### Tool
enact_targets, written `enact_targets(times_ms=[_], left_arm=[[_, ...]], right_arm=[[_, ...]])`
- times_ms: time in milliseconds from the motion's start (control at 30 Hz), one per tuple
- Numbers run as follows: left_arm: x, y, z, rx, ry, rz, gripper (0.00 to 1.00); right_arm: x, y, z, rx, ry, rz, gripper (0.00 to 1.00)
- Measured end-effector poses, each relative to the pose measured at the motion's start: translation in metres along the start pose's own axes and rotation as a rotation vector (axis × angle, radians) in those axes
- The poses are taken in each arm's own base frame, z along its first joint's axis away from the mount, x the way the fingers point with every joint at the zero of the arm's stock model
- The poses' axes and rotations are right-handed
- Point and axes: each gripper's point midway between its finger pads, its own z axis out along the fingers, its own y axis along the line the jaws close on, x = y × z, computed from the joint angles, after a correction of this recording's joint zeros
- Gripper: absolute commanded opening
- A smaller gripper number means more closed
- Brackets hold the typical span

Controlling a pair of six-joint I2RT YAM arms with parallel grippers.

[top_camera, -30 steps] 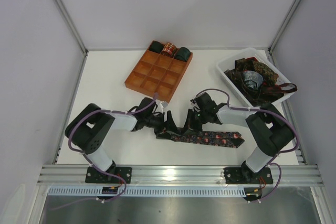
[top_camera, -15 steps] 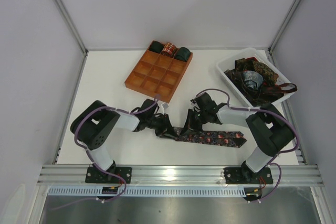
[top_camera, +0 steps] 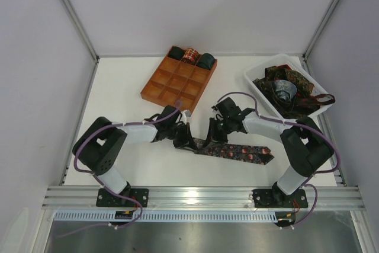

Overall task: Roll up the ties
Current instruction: Roll the tie

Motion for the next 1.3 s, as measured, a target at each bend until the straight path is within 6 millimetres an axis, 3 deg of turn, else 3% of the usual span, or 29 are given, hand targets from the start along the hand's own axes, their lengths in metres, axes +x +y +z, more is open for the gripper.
enact_targets(times_ms=[367, 667, 933, 967, 1000, 1100, 1300], left_arm=[[-0.013, 0.007, -0.018, -0.178, -0.008, 0.077, 0.0], [-0.019, -0.004, -0.03, -0.254, 0.009, 0.129, 0.0], [-0.017, -0.01, -0.035, -0.296, 0.044, 0.156, 0.01], [-0.017, -0.012, -0.034, -0.302, 0.053, 0.159, 0.07], [-0.018, -0.014, -0.034, -0.303, 0.059, 0.166, 0.19], [-0.019, -0.023, -0.031, -0.304, 0.082, 0.193, 0.32], [-0.017, -0.047, -0.02, -0.255, 0.127, 0.235, 0.41]], right_arm=[[0.002, -0.004, -0.003, 0.03, 0.007, -0.013, 0.04], [-0.002, -0.013, 0.014, 0.048, 0.033, 0.001, 0.02], [-0.007, -0.009, 0.022, 0.03, 0.05, 0.007, 0.02], [-0.007, -0.009, 0.023, 0.029, 0.05, 0.007, 0.02], [-0.008, -0.009, 0.023, 0.029, 0.05, 0.007, 0.02], [-0.011, -0.009, 0.022, 0.027, 0.045, 0.01, 0.02], [-0.021, -0.012, 0.017, 0.009, 0.028, 0.039, 0.02]])
